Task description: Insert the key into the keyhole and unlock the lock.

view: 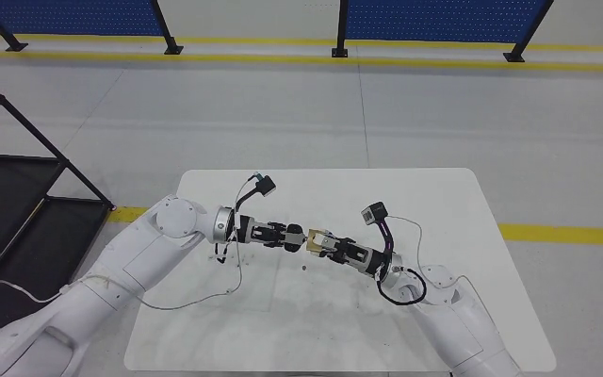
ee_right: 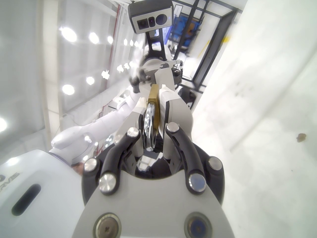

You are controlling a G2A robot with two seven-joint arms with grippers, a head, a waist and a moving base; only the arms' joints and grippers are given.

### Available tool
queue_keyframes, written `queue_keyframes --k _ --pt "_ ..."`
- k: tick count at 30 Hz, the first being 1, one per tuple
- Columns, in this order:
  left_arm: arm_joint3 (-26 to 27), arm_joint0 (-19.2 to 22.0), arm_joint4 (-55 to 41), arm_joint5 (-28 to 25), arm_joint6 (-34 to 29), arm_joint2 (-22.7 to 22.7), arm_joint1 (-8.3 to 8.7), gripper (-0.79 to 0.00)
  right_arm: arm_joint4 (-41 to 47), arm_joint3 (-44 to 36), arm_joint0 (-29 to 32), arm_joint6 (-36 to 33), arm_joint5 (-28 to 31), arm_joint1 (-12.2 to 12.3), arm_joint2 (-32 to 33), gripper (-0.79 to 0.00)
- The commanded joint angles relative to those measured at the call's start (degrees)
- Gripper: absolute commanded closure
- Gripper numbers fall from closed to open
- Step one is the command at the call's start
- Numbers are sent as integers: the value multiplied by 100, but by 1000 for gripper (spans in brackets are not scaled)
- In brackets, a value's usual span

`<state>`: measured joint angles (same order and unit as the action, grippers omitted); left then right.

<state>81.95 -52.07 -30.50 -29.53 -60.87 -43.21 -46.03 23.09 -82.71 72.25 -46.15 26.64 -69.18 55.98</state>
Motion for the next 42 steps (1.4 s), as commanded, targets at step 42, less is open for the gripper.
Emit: queue_keyframes --k 42 --pt "728 -795 2364 -1240 1115 -955 7 0 0 0 0 0 0 0 0 0"
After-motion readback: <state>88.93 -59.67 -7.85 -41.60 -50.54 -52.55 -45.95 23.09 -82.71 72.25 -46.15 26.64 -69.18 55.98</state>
